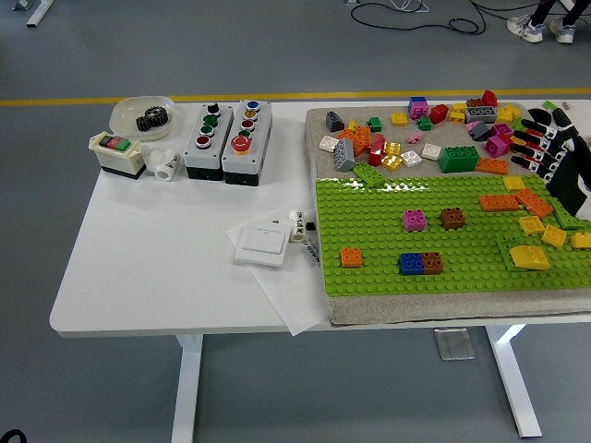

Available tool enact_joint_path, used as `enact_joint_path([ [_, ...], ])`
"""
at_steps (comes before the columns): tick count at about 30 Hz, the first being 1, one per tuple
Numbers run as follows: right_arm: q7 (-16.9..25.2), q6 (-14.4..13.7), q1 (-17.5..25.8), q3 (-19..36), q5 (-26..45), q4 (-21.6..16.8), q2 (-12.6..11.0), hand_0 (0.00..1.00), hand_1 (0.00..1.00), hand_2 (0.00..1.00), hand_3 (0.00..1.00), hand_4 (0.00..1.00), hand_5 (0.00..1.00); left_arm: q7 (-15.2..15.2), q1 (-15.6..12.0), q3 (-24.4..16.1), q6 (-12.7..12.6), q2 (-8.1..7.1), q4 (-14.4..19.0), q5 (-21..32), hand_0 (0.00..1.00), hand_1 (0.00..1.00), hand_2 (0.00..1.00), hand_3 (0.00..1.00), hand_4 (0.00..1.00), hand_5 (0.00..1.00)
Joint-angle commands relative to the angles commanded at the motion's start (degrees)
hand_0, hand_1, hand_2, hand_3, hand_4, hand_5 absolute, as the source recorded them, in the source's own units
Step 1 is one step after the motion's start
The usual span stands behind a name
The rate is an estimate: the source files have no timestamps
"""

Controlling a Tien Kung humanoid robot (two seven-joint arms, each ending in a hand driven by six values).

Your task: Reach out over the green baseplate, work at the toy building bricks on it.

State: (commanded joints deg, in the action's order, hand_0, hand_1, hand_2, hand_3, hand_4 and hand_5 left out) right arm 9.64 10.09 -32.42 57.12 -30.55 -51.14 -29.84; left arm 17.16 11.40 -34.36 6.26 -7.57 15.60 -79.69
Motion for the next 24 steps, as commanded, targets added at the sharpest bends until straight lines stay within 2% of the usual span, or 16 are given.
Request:
enact_joint_path([
  [10,-0.11,0.41,0.81,0.9,0.34,-0.76,-0.69,0.873,0.813,0.825,0.828,0.998,0.933,0.06,-0.64,-0.73,-1.48,0.69,-0.42,-0.64,0.734,0.732,0.731,0.598,0.659,0.606],
  [24,-0.3,0.19,1.03,1.19,0.13,-1.51,-0.53,0.872,0.812,0.822,0.826,0.998,0.941,0.62,-1.19,-2.24,-1.19,0.9,-0.62,-2.75,0.738,0.736,0.746,0.599,0.658,0.605],
])
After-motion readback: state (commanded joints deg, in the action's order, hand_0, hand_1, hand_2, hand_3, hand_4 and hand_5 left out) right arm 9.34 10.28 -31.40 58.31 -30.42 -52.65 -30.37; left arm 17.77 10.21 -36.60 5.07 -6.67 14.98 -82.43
